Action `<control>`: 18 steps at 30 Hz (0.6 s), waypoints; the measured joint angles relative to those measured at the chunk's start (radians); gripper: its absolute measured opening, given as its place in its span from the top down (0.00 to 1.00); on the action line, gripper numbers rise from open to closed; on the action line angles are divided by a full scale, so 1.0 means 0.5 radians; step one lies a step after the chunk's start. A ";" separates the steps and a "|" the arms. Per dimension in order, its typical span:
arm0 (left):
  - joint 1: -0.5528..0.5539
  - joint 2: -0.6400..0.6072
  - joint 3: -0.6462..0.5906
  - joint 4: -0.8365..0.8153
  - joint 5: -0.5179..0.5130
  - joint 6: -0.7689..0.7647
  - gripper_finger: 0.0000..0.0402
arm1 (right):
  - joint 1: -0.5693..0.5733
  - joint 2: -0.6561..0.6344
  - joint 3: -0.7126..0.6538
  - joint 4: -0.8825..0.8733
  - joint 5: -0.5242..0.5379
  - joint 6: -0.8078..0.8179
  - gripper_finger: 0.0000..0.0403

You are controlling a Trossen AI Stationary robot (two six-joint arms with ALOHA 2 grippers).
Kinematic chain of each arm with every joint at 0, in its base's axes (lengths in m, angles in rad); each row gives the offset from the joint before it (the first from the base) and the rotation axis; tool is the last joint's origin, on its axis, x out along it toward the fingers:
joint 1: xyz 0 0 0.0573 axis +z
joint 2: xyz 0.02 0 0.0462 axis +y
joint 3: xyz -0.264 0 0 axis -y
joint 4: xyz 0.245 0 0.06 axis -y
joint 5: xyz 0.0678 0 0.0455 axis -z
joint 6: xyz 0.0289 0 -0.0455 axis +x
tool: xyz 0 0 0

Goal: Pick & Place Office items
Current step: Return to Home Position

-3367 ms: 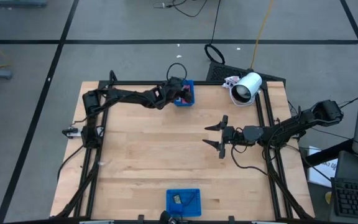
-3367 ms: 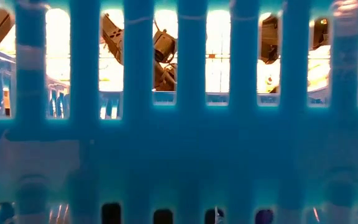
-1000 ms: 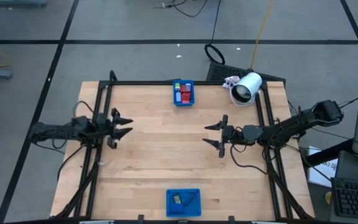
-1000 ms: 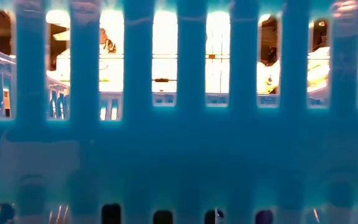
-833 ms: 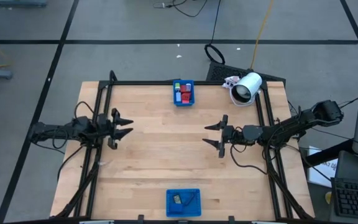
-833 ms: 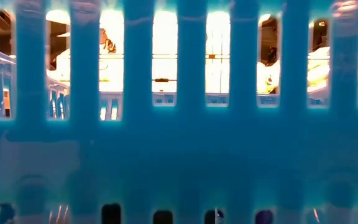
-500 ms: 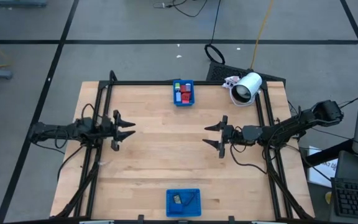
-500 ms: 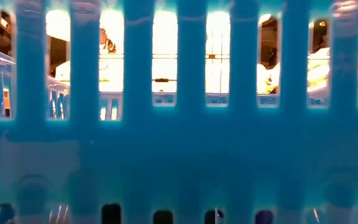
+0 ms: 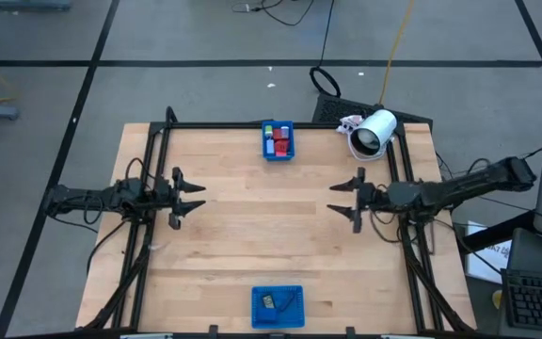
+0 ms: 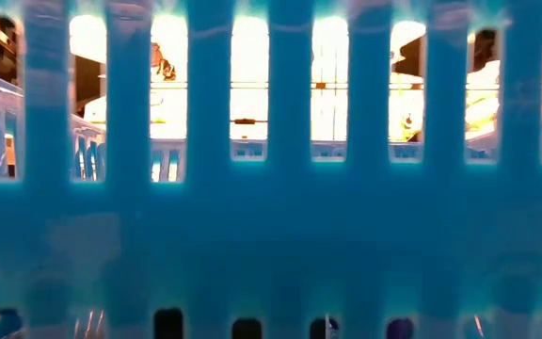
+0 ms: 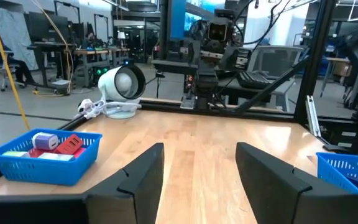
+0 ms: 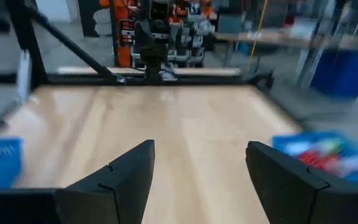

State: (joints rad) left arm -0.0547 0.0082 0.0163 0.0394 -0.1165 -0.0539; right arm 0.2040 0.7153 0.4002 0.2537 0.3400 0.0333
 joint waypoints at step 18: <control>0.000 0.000 -0.003 0.031 -0.004 -0.006 0.53 | -0.004 -0.734 -0.285 -0.349 -0.013 -0.022 0.40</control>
State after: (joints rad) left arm -0.0547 0.0082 0.0147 0.0547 -0.1184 -0.0570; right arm 0.2020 0.3481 0.2575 0.0794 0.3336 0.0224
